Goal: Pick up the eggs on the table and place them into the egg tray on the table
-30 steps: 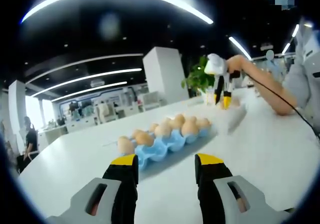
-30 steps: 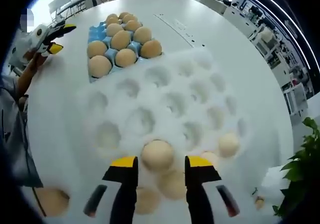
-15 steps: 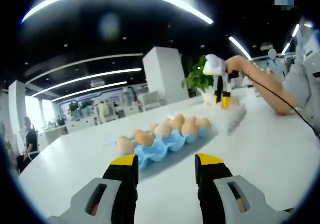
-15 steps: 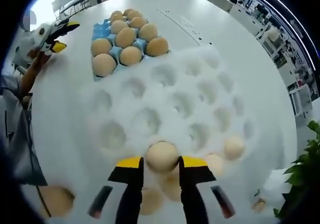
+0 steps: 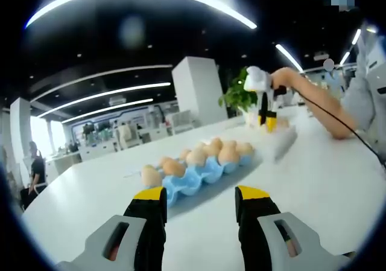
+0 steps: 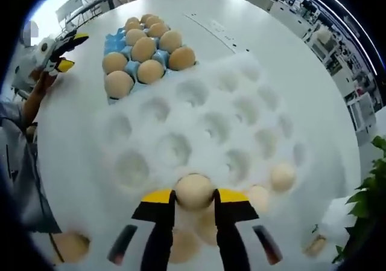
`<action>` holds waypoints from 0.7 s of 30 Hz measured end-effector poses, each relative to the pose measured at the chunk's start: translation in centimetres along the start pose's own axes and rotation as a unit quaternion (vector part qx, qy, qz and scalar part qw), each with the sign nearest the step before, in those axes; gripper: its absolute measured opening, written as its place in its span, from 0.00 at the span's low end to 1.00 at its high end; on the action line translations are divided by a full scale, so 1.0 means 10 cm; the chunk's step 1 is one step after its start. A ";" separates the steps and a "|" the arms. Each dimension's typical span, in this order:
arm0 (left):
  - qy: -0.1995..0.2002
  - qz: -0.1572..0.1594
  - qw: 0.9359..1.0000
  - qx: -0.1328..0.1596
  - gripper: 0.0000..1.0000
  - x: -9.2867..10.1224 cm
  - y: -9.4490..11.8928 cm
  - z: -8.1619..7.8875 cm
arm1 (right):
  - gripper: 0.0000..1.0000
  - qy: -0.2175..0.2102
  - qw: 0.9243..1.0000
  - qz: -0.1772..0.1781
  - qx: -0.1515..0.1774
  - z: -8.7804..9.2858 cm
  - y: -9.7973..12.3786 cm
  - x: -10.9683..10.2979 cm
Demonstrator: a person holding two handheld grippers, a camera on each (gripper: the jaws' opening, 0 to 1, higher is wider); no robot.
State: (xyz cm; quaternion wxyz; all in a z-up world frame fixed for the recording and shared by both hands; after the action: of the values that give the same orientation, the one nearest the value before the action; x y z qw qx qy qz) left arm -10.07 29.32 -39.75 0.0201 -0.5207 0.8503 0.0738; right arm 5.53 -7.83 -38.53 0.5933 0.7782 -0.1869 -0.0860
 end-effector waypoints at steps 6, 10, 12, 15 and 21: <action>0.000 0.001 1.000 -0.001 0.45 0.01 0.00 0.00 | 0.28 -0.009 1.000 -0.007 0.000 0.03 -0.02 -0.03; -0.001 0.001 1.000 -0.003 0.45 0.01 -0.01 0.01 | 0.27 0.015 1.000 -0.004 0.004 0.03 -0.02 -0.07; -0.001 0.001 1.000 -0.004 0.45 0.01 -0.01 0.02 | 0.27 0.025 1.000 -0.002 0.003 0.03 -0.02 -0.08; -0.001 0.000 1.000 -0.005 0.45 0.00 -0.01 0.02 | 0.27 0.038 0.999 0.001 0.002 0.03 -0.01 -0.09; 0.000 0.000 1.000 -0.007 0.45 0.00 -0.01 0.03 | 0.27 0.071 0.997 0.013 -0.007 -0.01 0.01 -0.09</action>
State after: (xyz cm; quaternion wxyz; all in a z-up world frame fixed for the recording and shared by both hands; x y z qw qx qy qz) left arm -10.02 29.32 -40.06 0.0168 -0.5212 0.8495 0.0798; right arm 4.70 -7.44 -38.52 0.6112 0.7760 -0.1538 -0.0238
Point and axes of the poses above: the point that each gripper's makers call its tool centre point, and the gripper's own axes: y roughly backward along the fingers, x roughly to its right, z roughly out of its underside, the point moved 5 cm from there along y, roughly backward along the fingers, and after that the axes turned 4 degrees about y, right-handed, at the moved point
